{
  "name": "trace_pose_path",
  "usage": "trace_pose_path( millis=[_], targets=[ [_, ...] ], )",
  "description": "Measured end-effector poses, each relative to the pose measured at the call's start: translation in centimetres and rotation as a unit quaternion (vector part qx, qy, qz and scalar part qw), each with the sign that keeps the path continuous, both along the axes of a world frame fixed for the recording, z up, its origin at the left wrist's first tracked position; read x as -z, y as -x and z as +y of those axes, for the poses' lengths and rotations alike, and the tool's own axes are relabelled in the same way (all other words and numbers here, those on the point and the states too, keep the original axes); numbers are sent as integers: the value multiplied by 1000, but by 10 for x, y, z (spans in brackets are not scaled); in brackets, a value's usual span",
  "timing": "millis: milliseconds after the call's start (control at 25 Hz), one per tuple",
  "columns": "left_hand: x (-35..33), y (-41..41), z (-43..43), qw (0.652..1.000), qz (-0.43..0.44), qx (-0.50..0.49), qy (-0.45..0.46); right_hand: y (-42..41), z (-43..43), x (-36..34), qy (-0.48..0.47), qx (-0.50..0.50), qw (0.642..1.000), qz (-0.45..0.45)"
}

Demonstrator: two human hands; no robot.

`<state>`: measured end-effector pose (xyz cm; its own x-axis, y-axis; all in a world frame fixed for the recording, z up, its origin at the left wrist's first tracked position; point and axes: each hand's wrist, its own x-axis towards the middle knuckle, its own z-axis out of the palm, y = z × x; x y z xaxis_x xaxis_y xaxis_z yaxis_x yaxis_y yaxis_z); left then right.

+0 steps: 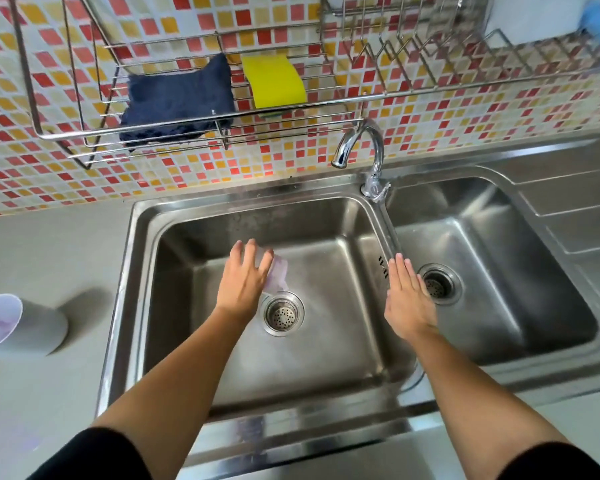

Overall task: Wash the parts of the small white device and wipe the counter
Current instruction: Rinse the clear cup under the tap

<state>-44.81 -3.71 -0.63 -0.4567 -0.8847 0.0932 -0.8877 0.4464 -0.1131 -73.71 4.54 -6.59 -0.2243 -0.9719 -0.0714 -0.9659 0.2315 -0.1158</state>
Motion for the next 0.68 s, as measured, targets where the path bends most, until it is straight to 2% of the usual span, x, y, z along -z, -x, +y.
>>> trace_pose_path(
  millis=[160, 280, 320, 360, 400, 440, 520, 560, 600, 680],
  targets=[
    [-8, 2, -11, 995, -55, 63, 49, 1, 0, 3, -18, 5, 1000, 3],
    [-13, 4, -12, 993, -70, 56, 73, 2, -1, 5, -13, 1, 1000, 5],
    [-15, 6, -12, 997, -30, 37, 57, 2, -1, 4, -8, -3, 1000, 5],
    [-16, 8, -11, 999, 51, -4, 11, 2, -1, 4, -1, -8, 1000, -5],
    [-16, 10, -10, 983, 160, -66, -69, 3, -2, 1, 9, -9, 999, -29],
    [-16, 13, -9, 931, 292, -143, -165, 4, -3, -4, 25, 2, 997, -72],
    [-15, 22, -5, 760, 504, -243, -332, 7, -15, -16, 62, 47, 982, -175],
    [-16, 27, -3, 698, 564, -253, -363, 10, -26, -24, 68, 64, 973, -211],
    [-17, 31, -2, 654, 603, -247, -385, 13, -41, -33, 69, 72, 968, -230],
    [-27, 41, -2, 613, 635, -220, -414, 18, -77, -53, 54, 83, 968, -231]
  ],
)
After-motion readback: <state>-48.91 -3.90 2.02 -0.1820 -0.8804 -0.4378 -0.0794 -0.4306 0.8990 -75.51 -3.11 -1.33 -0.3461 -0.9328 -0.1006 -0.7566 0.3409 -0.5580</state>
